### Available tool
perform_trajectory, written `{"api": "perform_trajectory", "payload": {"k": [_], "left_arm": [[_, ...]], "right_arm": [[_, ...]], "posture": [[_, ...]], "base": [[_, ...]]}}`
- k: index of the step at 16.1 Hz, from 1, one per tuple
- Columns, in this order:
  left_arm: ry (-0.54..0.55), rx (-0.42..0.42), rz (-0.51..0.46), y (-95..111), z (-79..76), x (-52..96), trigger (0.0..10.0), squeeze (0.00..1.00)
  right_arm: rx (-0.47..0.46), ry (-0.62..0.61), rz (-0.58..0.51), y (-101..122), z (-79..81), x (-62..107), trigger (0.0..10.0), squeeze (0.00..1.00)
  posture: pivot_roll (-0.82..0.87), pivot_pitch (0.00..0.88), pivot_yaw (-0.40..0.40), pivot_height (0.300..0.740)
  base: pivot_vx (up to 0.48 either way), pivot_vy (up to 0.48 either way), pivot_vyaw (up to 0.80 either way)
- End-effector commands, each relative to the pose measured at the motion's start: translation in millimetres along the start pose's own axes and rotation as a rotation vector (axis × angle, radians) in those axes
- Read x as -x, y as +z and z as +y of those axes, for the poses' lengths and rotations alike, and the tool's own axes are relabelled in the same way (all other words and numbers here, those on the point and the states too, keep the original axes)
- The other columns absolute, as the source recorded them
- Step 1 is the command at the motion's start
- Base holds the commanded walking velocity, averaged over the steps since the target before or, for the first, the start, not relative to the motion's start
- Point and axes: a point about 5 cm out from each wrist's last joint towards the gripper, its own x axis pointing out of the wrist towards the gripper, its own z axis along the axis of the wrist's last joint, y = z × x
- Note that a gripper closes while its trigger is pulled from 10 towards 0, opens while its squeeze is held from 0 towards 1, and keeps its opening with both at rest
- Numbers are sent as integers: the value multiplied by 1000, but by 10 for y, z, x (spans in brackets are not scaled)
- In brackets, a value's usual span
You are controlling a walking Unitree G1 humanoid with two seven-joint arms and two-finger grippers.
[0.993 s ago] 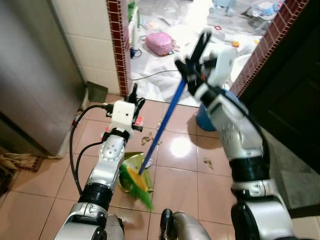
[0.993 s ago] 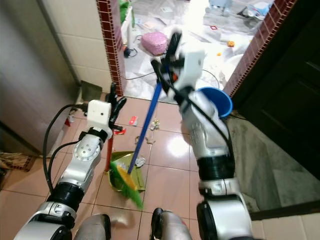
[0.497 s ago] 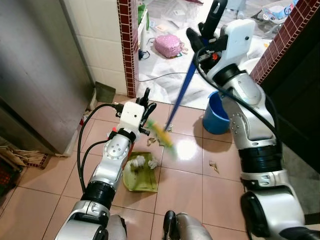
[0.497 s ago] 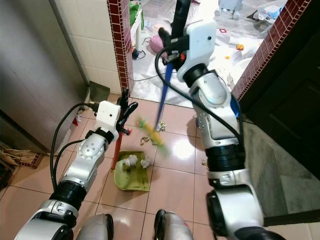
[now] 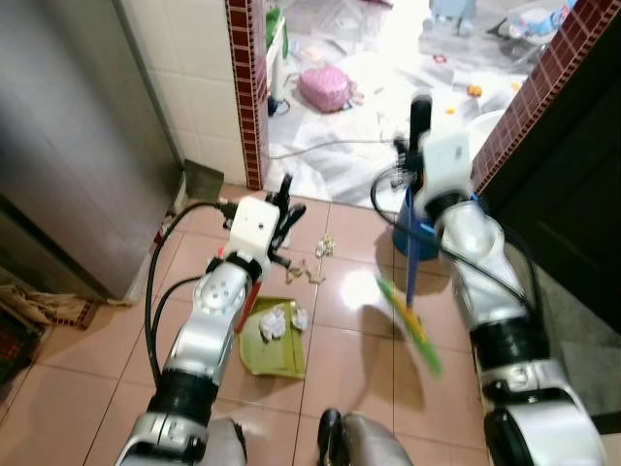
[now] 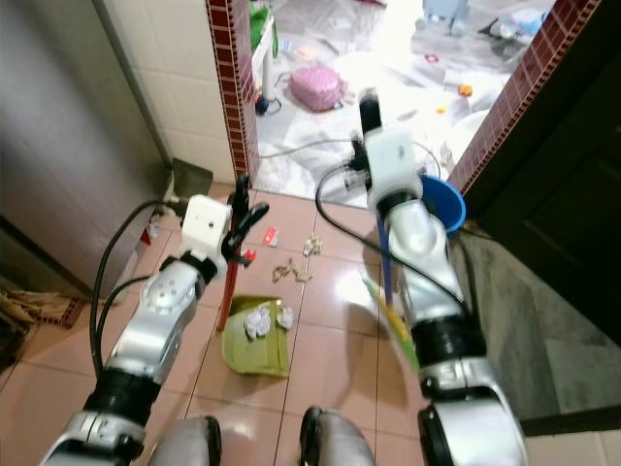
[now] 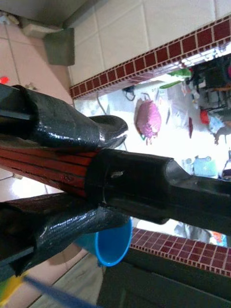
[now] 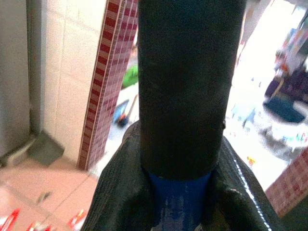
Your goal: Sweep floor
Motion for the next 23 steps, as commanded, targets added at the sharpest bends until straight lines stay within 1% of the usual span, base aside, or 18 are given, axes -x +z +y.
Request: {"api": "perform_trajectory", "payload": {"k": [1,3,4,5,6,7,8,9,12,13,14,15,16,17,18,20,21,23], "left_arm": [[-85,128,74,-132,-204,31,10000,0],[-72,144,79,-113,-187,57,10000,0],[-44,173,69,-86,-156,66,10000,0],[0,205,53,-55,-111,67,10000,0],[28,243,13,-8,-75,60,10000,0],[35,241,-5,17,-63,48,10000,0],[28,213,7,17,-74,42,10000,0],[25,209,8,18,-81,43,10000,0],[22,193,21,0,-87,63,10000,0],[25,154,17,2,-72,72,10000,0],[36,116,20,-6,-53,81,10000,0],[53,91,20,-19,-30,89,10000,0],[66,74,24,-31,-12,93,10000,0],[115,12,39,-49,53,97,10000,0],[130,-2,41,-53,73,97,10000,0],[174,6,47,-69,127,91,10000,0],[189,2,47,-74,142,86,10000,0],[222,13,49,-92,166,78,10000,0]], "right_arm": [[-15,-25,-52,73,13,-20,10000,0],[-50,-45,-28,-7,47,8,10000,0],[-61,-48,-20,-36,71,18,10000,0],[-93,-53,-7,-63,98,25,10000,0],[-137,-67,9,-88,117,28,10000,0],[-182,-76,19,-98,137,22,10000,0],[-216,-76,24,-100,160,13,10000,0],[-248,-75,32,-94,173,1,10000,0],[-276,-86,46,-102,159,-12,10000,0],[-330,-109,74,-130,139,-21,10000,0],[-361,-120,88,-139,131,-28,10000,0],[-374,-123,96,-141,132,-36,10000,0],[-367,-119,96,-138,133,-45,10000,0],[-366,-115,99,-139,143,-49,10000,0],[-366,-114,104,-140,145,-50,10000,0],[-400,-118,128,-146,154,-54,10000,0],[-440,-124,149,-140,163,-63,10000,0],[-537,-109,173,-24,190,-113,10000,0]], "posture": [[-18,151,-49,740],[-15,154,-47,740],[-15,154,-44,740],[-15,154,-44,740],[-13,153,-43,740],[-12,152,-44,740],[-11,150,-44,740],[-12,150,-45,740],[-14,150,-43,740],[-15,150,-45,740],[-15,150,-45,740],[-15,150,-45,740],[-15,150,-48,740],[-15,150,-50,740],[-15,150,-51,740],[-18,150,-53,740],[-19,149,-54,740],[-23,146,-55,740]], "base": [[0,0,0],[0,0,0],[0,0,0],[0,0,0],[0,0,0],[0,0,0],[0,0,0],[0,0,0],[0,0,0],[0,0,0],[0,0,0],[0,0,0],[0,0,0],[0,0,0],[0,0,0],[0,0,0],[0,0,0],[0,0,0]]}}
